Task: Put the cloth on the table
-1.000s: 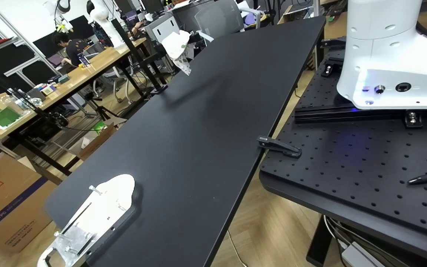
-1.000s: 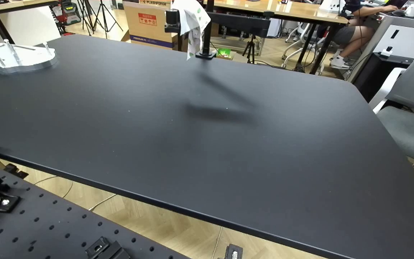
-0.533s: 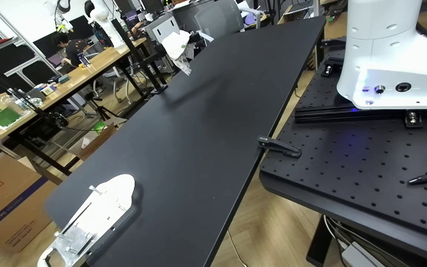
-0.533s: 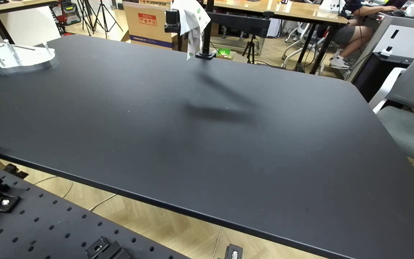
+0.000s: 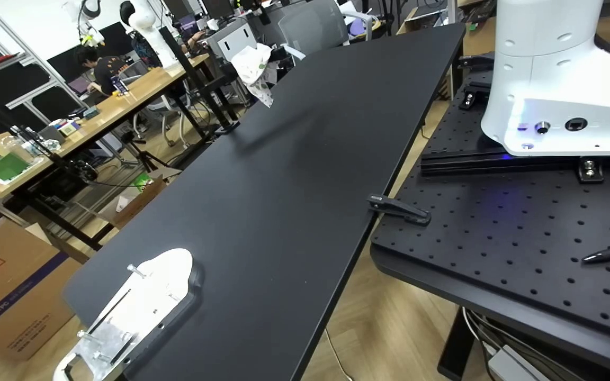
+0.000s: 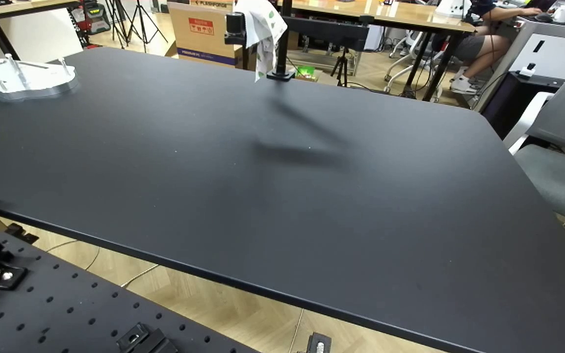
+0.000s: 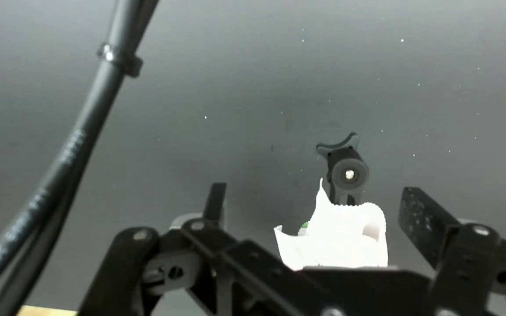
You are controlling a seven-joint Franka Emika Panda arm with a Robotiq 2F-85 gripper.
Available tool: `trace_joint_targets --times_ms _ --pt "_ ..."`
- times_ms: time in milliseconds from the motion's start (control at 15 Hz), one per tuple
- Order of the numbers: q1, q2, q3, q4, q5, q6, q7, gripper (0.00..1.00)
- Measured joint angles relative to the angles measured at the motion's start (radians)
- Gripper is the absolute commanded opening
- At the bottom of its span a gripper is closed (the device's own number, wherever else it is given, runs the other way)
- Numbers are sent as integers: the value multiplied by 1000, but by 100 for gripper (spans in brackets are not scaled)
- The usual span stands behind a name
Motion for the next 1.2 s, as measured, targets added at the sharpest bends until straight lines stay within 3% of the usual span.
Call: trace_joint_targets --times_ms 533,1200 --pt "7 196 21 195 21 19 -31 100" --pt "24 257 38 226 50 31 -30 100"
